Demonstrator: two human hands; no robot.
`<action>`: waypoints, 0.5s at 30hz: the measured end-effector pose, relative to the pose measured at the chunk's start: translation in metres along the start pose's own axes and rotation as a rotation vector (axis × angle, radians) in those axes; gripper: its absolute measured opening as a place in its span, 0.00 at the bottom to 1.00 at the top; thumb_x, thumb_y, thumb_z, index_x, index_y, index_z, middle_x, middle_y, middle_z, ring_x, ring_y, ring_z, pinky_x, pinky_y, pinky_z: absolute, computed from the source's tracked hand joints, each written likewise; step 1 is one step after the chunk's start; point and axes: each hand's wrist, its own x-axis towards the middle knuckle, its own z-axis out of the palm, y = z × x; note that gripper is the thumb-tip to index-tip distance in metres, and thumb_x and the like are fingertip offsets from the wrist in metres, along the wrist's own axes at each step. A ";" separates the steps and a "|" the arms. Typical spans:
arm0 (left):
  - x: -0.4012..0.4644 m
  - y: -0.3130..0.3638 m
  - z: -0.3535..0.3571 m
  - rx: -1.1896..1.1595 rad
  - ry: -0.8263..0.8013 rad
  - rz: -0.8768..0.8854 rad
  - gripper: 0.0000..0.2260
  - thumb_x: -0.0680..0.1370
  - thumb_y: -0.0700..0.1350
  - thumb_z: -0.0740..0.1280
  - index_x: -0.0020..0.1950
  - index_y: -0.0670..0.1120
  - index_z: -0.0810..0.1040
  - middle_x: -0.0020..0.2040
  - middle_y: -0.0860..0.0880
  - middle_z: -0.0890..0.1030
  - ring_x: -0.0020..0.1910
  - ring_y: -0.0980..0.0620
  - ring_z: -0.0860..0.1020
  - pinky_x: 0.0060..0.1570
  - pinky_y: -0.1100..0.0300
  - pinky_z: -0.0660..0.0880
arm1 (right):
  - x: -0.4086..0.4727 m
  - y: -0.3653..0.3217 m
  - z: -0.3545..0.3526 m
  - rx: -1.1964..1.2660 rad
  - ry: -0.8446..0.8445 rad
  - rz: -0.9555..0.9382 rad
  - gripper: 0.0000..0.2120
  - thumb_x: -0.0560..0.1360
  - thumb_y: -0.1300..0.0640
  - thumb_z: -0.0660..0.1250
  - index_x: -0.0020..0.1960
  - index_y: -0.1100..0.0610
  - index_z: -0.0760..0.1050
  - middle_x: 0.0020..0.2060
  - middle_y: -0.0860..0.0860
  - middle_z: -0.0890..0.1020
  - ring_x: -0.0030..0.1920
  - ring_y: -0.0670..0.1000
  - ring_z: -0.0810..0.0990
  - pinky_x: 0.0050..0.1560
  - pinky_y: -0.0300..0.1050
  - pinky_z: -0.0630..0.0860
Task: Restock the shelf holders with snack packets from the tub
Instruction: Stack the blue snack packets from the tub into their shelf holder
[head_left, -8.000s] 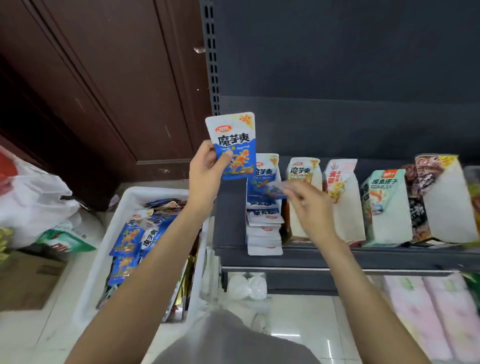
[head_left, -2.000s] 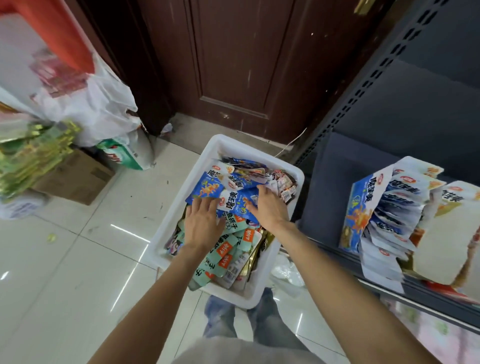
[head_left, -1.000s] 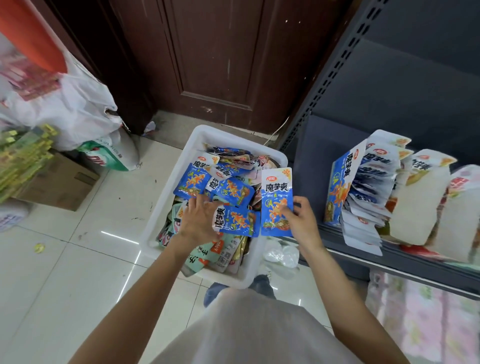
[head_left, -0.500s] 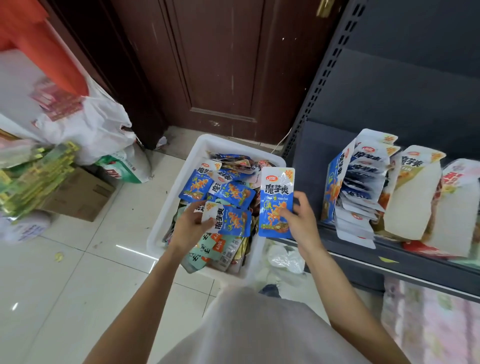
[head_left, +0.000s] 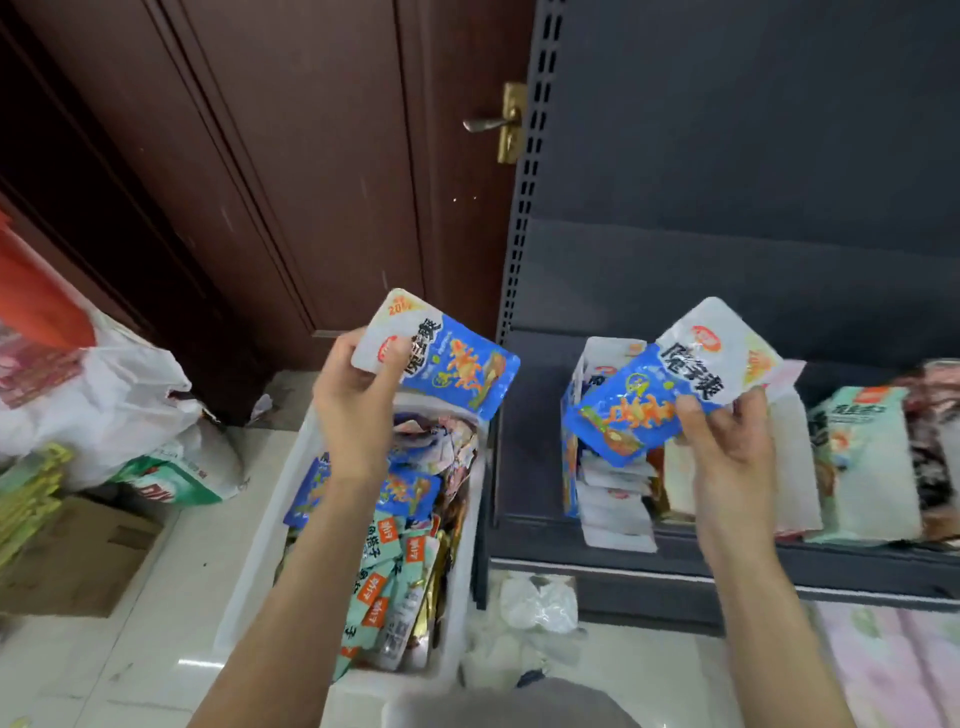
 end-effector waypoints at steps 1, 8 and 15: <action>0.005 0.005 0.020 -0.012 -0.035 0.044 0.06 0.74 0.46 0.71 0.42 0.57 0.78 0.38 0.59 0.80 0.38 0.61 0.75 0.39 0.67 0.72 | 0.008 -0.004 -0.012 0.011 0.063 -0.035 0.16 0.77 0.66 0.63 0.60 0.51 0.71 0.49 0.41 0.83 0.49 0.39 0.80 0.45 0.31 0.74; 0.008 0.012 0.130 -0.007 -0.320 0.176 0.11 0.75 0.38 0.70 0.43 0.55 0.77 0.37 0.60 0.80 0.38 0.63 0.76 0.40 0.69 0.71 | 0.032 -0.004 -0.063 0.024 0.270 -0.067 0.16 0.78 0.66 0.63 0.58 0.47 0.73 0.50 0.41 0.83 0.49 0.41 0.80 0.41 0.37 0.76; 0.002 0.000 0.160 0.082 -0.432 0.314 0.12 0.75 0.43 0.70 0.44 0.62 0.77 0.41 0.63 0.80 0.41 0.65 0.78 0.41 0.72 0.71 | 0.044 0.007 -0.080 0.059 0.309 -0.018 0.15 0.78 0.63 0.64 0.59 0.47 0.73 0.52 0.43 0.83 0.50 0.42 0.81 0.40 0.37 0.78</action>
